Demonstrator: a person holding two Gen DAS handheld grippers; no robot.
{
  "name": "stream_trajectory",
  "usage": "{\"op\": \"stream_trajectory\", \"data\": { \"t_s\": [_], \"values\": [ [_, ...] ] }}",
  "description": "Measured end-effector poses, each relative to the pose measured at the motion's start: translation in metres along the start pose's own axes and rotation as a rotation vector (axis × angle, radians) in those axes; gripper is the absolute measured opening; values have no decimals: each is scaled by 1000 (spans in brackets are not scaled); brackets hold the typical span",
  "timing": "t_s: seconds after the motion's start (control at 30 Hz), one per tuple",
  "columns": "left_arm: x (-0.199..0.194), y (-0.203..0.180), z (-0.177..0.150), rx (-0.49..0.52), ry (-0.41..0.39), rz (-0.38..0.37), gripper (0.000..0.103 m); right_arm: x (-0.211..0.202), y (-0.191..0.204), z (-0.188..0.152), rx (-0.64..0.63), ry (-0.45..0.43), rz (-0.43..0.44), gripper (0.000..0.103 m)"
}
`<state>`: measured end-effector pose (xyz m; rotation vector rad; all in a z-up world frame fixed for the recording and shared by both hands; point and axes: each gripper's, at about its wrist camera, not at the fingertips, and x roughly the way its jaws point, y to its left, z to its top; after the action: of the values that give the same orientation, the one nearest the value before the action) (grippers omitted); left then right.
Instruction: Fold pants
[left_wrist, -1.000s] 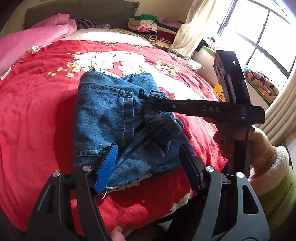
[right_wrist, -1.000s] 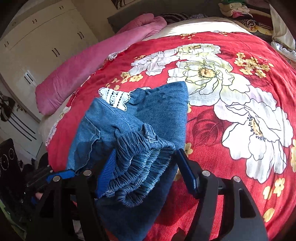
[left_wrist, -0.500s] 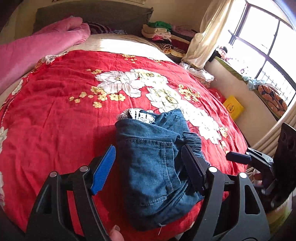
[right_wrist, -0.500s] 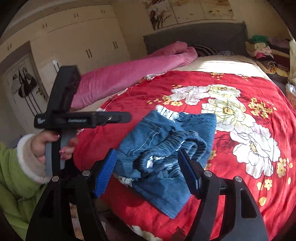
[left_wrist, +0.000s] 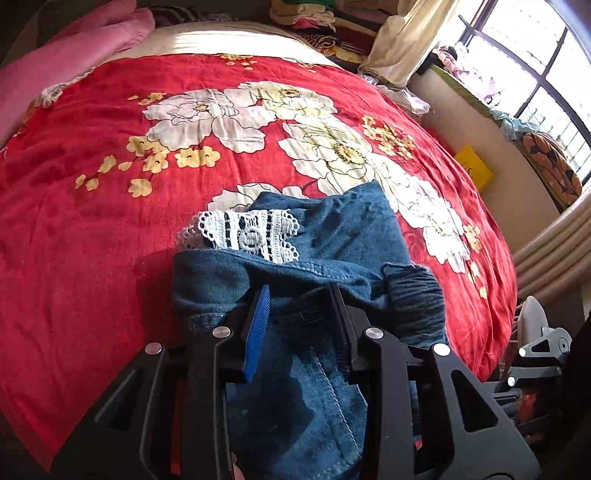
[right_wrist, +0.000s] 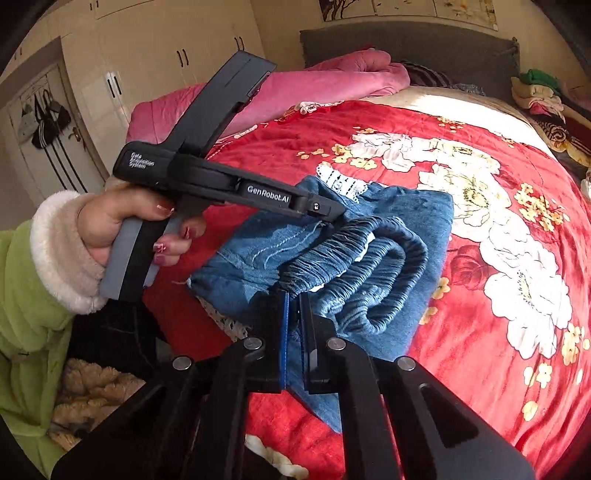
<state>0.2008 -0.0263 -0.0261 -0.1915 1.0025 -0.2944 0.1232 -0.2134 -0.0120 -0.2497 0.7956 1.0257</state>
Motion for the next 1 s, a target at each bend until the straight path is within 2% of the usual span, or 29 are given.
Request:
{"op": "stream_trajectory", "data": {
  "t_s": [0.23,0.33,0.47,0.53,0.57,0.6,0.63,0.73,0.87,0.9,0.93,0.97,1.0],
  "values": [
    [5,4,3,4,-17,15,25,16,-20,-40,120,69,-17,3],
    [5,5,3,3,-24,10,25,-4,-15,-40,146,-1,-8,4],
    [5,4,5,8,-21,2,25,-33,19,-19,44,-137,53,9],
    [5,4,5,8,-18,-1,25,-31,44,-8,-70,-157,59,30],
    [5,5,6,7,-15,-4,25,-27,56,-4,-137,-159,60,38],
    [5,5,6,6,-12,-8,25,-20,68,-1,-208,-142,49,49],
    [5,5,7,8,-6,-11,25,-13,80,3,-270,-122,21,50],
    [5,6,9,24,12,-17,25,13,95,9,-409,-44,-58,50],
    [6,5,9,40,20,-15,25,39,100,14,-558,9,-106,50],
    [6,5,9,39,20,-14,25,45,101,13,-592,29,-100,47],
    [6,5,9,39,20,-14,25,50,101,10,-616,66,-56,21],
    [6,5,9,35,19,-15,25,53,103,6,-636,92,-19,8],
    [7,6,9,31,18,-17,25,53,103,0,-656,112,2,6]
  ]
}}
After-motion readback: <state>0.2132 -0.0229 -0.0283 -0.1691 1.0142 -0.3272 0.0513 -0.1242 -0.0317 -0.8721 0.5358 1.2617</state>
